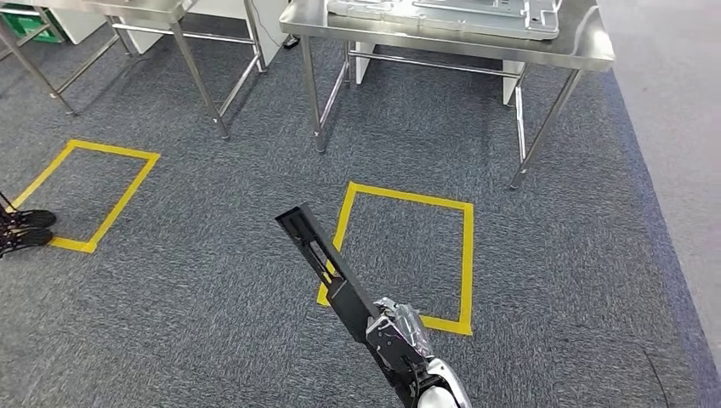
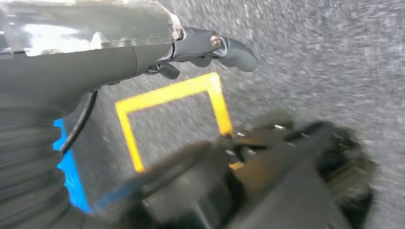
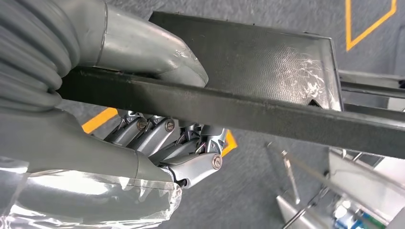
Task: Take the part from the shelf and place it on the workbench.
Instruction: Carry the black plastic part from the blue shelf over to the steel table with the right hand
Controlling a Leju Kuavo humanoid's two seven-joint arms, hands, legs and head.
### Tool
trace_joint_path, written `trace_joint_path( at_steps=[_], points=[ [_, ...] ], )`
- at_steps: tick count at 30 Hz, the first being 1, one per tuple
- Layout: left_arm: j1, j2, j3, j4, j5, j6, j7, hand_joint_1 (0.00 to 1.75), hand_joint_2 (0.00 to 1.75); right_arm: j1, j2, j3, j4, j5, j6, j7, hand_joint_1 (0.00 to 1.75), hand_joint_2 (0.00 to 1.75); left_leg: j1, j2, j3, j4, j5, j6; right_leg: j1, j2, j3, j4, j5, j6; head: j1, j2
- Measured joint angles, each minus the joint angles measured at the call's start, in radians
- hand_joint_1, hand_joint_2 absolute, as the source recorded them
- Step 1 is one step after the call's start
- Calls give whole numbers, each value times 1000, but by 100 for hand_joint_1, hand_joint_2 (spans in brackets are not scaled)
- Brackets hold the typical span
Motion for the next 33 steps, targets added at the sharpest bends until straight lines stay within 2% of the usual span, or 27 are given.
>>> trace_joint_path(
  at_steps=[1,2,3,4,5,7,8,9,11,12,13,14,15,17,19,20,21,23,25,27,28,29,30,31,32,33],
  points=[
    [1,0,0,0,-2,0,-1,0,175,0,0,0,1,0,0,0,175,175,0,-8,22,-56,41,3,0,14,2,2,-1,1,0,0],
    [3,0,0,0,-3,1,-1,0,175,0,0,0,1,-1,-1,0,175,175,1,-29,50,-124,78,8,-1,27,1,5,-2,3,0,0],
    [5,0,0,0,-5,1,-2,0,175,-1,0,0,1,-1,-1,0,175,175,2,-51,74,-186,102,13,-1,39,-1,9,-3,7,0,0],
    [6,0,0,0,-5,1,-3,0,175,-2,0,0,1,-2,-1,1,175,175,2,-69,90,-226,113,18,-2,49,-6,12,-3,13,0,0],
    [6,0,0,0,-5,1,-4,0,175,-2,0,0,2,-2,-2,1,175,175,1,-81,96,-245,112,23,-3,58,-12,14,-2,19,0,0],
    [5,-1,0,0,-6,1,-6,0,175,0,0,0,2,-3,-3,1,175,175,1,-67,99,-255,113,34,-6,71,-19,13,2,33,0,0],
    [5,-2,1,0,-6,1,-6,0,175,0,0,0,2,-3,-3,1,175,175,3,-58,102,-261,117,41,-6,61,-21,18,-1,40,0,0],
    [5,-3,1,0,-6,2,-7,0,175,-1,0,0,2,-3,-3,1,175,175,5,-46,105,-267,120,48,-4,41,-31,38,-15,45,0,0],
    [6,-5,1,0,-7,2,-9,0,175,-5,0,0,2,-3,-3,1,175,175,5,-21,109,-273,122,57,-4,-10,-80,138,-68,53,0,0],
    [7,-5,1,0,-7,2,-9,0,175,-6,0,0,3,-3,-3,1,175,175,4,-9,109,-273,120,59,-6,-23,-115,205,-97,56,0,0],
    [8,-5,1,0,-7,2,-9,0,175,-5,0,0,4,-3,-3,2,175,175,3,4,109,-272,119,59,-9,-30,-143,259,-114,60,0,0],
    [8,-5,1,0,-7,2,-9,0,175,-4,-1,0,5,-3,-3,2,175,175,3,16,110,-272,117,58,-12,-34,-157,283,-114,62,0,0],
    [8,-5,1,0,-7,2,-9,0,175,-3,-1,0,6,-3,-3,2,175,175,3,27,112,-272,115,57,-14,-38,-150,268,-95,64,0,0],
    [7,-6,1,0,-7,2,-9,0,175,-3,-2,0,6,-3,-3,2,175,175,3,48,120,-271,109,49,-16,-65,-82,139,-31,62,0,0],
    [6,-7,1,0,-7,2,-10,0,175,-5,-1,0,6,-3,-3,1,175,175,-1,63,128,-270,100,38,-9,-94,-24,31,3,52,0,0],
    [6,-7,1,0,-7,2,-11,0,175,-6,-1,0,6,-3,-4,1,175,175,-4,70,130,-269,97,33,-5,-99,-15,12,3,46,0,0],
    [4,-7,1,0,-7,2,-12,0,175,-7,-1,0,7,-3,-4,1,175,175,-5,77,133,-270,95,27,-1,-92,-16,12,0,40,0,0],
    [1,-7,1,0,-6,2,-14,0,175,-7,-1,0,7,-4,-4,1,175,175,-3,86,140,-270,87,16,-3,-71,-14,7,1,29,0,0],
    [0,-7,1,0,-6,2,-18,0,175,-11,0,0,8,-4,-3,-1,175,175,1,59,127,-226,54,7,-9,-53,-8,0,3,16,0,0],
    [1,-7,1,0,-5,1,-24,0,175,-16,2,0,10,-3,-3,-5,175,175,3,18,70,-103,-8,4,-9,-35,-6,-1,3,8,0,0],
    [1,-7,1,0,-4,1,-27,0,175,-17,3,0,12,-4,-3,-6,175,175,3,8,36,-37,-33,3,-7,-25,-6,0,3,6,0,0],
    [0,-7,1,0,-4,0,-29,0,175,-17,3,0,13,-4,-3,-8,175,175,3,4,10,9,-42,2,-6,-14,-5,1,3,4,0,0],
    [-1,-7,1,0,-4,-1,-31,0,175,-17,3,0,15,-4,-4,-9,175,175,3,2,0,19,-30,3,-5,-2,-5,3,2,5,0,0],
    [-3,-7,1,0,-4,-1,-32,0,175,-17,3,0,17,-4,-4,-10,175,175,3,0,9,-11,0,5,-4,11,-5,5,1,5,0,0],
    [-3,-7,1,0,-4,-1,-32,0,175,-17,3,0,17,-5,-5,-11,175,175,3,-6,31,-69,42,7,-4,24,-4,9,0,7,0,0],
    [-2,-7,1,0,-4,-2,-32,0,175,-17,3,0,18,-6,-6,-12,175,175,4,-23,58,-136,74,11,-4,36,-5,12,-1,10,0,0]
  ],
)
